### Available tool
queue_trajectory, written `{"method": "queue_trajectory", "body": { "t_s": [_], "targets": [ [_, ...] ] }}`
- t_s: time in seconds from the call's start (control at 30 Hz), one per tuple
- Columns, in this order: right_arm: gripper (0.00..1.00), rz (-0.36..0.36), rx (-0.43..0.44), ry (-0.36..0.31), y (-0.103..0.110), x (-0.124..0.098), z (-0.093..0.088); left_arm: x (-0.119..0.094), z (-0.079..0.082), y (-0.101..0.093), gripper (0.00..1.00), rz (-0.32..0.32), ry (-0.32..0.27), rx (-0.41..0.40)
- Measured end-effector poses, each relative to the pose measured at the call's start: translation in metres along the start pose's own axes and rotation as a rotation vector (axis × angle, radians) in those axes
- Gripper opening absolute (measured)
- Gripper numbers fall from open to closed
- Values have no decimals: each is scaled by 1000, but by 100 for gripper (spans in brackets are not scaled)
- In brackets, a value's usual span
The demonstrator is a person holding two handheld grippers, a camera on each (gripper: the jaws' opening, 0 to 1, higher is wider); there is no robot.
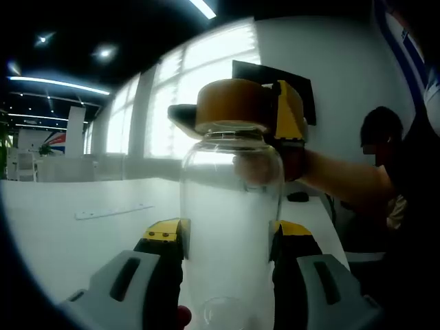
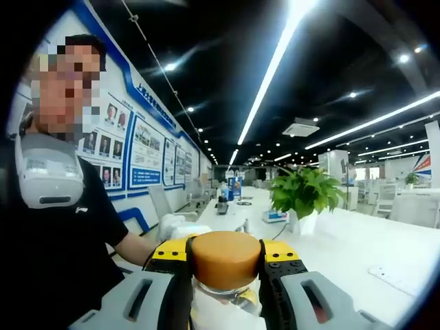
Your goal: Open cup lid place lid on tabletop
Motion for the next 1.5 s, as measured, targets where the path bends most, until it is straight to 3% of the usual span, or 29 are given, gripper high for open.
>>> {"method": "queue_trajectory", "body": {
  "t_s": [0.27,0.43,0.53,0.57,0.67,0.77,0.8,0.93,1.03,1.2,1.27,1.33,1.5],
  "targets": [
    [41,-113,-49,-15,-2,-2,2,0,0,1,40,12,-5,-3],
    [54,-171,-78,3,7,3,-1,-1,0,1,40,13,0,-2],
    [53,-276,-68,24,0,0,-2,-1,0,1,40,16,4,-2],
    [53,-304,-91,3,-2,-1,2,-1,0,1,40,18,4,-3],
    [51,-417,-35,-42,-6,-7,9,-1,0,3,40,23,1,-6],
    [50,-470,30,-74,0,-8,10,-1,0,3,40,28,-1,-8],
    [51,-474,7,-74,4,-6,11,-1,-1,3,40,29,-2,-11],
    [51,-697,-41,-37,-3,-15,5,-1,-1,3,40,30,2,-11],
    [51,-822,-81,-34,-7,-21,4,-1,-1,4,40,35,0,-11],
    [51,-851,-59,-46,1,-7,-3,-1,-1,4,40,45,-9,-14],
    [52,-917,-81,-70,0,-8,2,-1,-1,4,40,50,-11,-15],
    [51,-975,-134,-34,-2,-9,3,-1,-1,4,40,53,-11,-14],
    [48,-985,-130,-19,-3,-4,5,-1,-1,4,40,59,-10,-12]
  ]
}}
Point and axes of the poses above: the point that each gripper's makers call its tool centre point, and the gripper's own axes: x roughly forward along the fingers, y roughly to its left, z roughly out of its top, the point moved 2 cm from there along -x, roughly backward along the fingers, and after that the axes turned 2 degrees about x, right-handed, at the moved point
